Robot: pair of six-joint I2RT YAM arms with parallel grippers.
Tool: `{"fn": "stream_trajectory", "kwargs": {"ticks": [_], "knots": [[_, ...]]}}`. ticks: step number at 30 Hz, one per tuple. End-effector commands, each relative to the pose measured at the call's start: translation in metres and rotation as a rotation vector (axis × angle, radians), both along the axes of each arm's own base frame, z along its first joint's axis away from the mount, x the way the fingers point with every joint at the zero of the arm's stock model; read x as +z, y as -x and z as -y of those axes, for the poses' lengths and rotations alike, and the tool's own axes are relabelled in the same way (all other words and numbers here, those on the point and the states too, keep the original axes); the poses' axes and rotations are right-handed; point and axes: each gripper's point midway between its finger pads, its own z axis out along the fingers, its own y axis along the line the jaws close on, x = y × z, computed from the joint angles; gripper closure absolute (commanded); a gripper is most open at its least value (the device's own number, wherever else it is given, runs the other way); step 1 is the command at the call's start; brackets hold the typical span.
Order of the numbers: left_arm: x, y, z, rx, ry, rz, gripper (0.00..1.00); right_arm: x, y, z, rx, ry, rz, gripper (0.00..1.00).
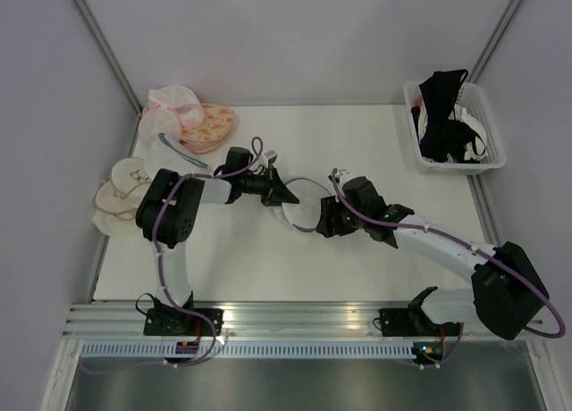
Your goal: Unzip the laundry bag and remove the bra
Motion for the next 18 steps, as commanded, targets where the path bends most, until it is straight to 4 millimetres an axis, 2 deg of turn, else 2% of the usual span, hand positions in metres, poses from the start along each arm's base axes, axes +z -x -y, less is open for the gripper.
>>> {"fn": "stream_trajectory", "kwargs": {"ticks": [1,5,7,10,15,18], "knots": [[-0.009,-0.001,-0.002,-0.016,0.036,0.012,0.98,0.013,0.001,-0.029,0.098,-0.15,0.016,0.41],[-0.023,-0.005,-0.003,0.002,0.041,-0.028,0.98,0.002,0.009,-0.037,0.128,-0.178,-0.046,0.49],[-0.034,-0.005,-0.005,0.012,0.033,-0.055,0.98,-0.005,0.013,-0.036,0.131,-0.169,-0.071,0.49],[-0.047,-0.004,-0.008,0.024,0.025,-0.088,0.98,-0.02,0.016,-0.023,0.112,-0.101,-0.085,0.5],[-0.064,-0.001,-0.011,0.04,0.021,-0.137,0.98,-0.033,0.009,-0.005,0.052,-0.003,-0.051,0.46],[-0.069,0.001,-0.011,0.045,0.033,-0.15,0.98,-0.033,0.002,-0.007,0.045,-0.004,-0.028,0.45]]}}
